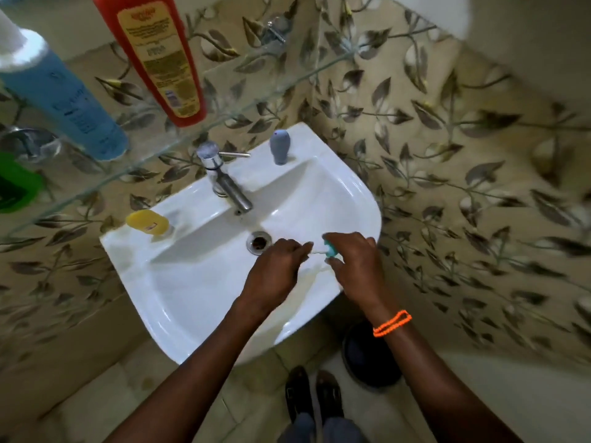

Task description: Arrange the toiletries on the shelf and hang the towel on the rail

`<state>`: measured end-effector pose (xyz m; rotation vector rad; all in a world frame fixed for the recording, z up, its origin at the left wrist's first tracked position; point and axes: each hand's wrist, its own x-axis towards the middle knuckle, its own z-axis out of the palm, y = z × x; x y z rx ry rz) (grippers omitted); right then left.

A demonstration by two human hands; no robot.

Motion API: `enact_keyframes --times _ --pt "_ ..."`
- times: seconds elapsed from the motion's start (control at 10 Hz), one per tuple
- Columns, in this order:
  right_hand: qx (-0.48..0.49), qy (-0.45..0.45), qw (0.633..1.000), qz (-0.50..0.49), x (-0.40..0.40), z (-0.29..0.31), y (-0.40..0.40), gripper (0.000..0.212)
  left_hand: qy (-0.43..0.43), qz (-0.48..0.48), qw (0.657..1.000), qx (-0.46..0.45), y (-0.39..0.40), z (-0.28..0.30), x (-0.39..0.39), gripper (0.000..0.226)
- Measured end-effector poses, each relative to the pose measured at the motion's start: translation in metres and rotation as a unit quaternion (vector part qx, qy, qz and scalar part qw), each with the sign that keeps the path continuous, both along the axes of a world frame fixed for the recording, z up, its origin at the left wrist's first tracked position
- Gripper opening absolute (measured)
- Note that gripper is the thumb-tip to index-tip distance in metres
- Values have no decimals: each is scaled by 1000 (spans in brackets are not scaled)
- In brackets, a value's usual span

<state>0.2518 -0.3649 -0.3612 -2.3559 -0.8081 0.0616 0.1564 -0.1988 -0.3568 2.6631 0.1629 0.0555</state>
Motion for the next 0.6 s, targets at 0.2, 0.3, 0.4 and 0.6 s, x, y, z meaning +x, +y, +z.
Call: enact_keyframes --times 0.2,0.3,0.4,0.6 --pt "-55 47 991 -116 -57 -14 -130 56 74 -128 989 5 -116 35 0 37" --pt "-88 115 977 -158 -81 -43 -177 46 174 -165 967 80 -172 14 2 30" --pt "-126 167 964 -166 -88 -75 -210 36 255 -185 943 105 -216 -23 -1 28" --pt "-253 190 940 -130 -75 -103 -255 54 205 -143 965 77 -247 -66 -10 43"
